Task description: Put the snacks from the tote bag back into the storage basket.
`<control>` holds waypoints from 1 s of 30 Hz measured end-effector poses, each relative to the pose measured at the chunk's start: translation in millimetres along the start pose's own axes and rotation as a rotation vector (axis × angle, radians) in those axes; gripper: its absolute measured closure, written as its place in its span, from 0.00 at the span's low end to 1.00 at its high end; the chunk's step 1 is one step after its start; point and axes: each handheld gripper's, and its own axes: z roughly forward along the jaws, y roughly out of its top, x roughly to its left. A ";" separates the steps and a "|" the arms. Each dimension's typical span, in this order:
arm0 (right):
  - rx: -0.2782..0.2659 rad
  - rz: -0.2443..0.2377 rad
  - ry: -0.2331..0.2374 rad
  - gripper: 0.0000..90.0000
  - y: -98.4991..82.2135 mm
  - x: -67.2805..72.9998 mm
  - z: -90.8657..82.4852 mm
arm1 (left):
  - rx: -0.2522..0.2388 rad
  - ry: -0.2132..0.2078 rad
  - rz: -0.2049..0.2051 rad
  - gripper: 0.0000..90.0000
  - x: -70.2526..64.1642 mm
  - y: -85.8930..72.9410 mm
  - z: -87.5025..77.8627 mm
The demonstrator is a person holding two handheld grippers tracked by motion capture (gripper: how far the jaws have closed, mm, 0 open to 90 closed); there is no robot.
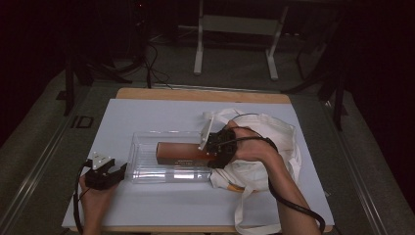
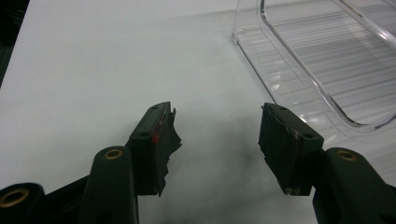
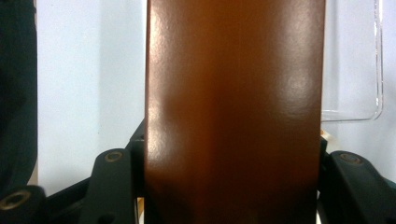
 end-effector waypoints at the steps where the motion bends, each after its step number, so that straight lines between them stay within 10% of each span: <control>1: 0.003 -0.001 0.003 0.48 1.2 -0.1 0.9 | 0.000 0.000 0.000 0.50 0.0 0.0 0.0; 30: 0.040 -0.068 0.013 0.47 24.8 4.4 17.6 | 0.010 -0.002 0.005 0.50 -0.1 0.4 1.0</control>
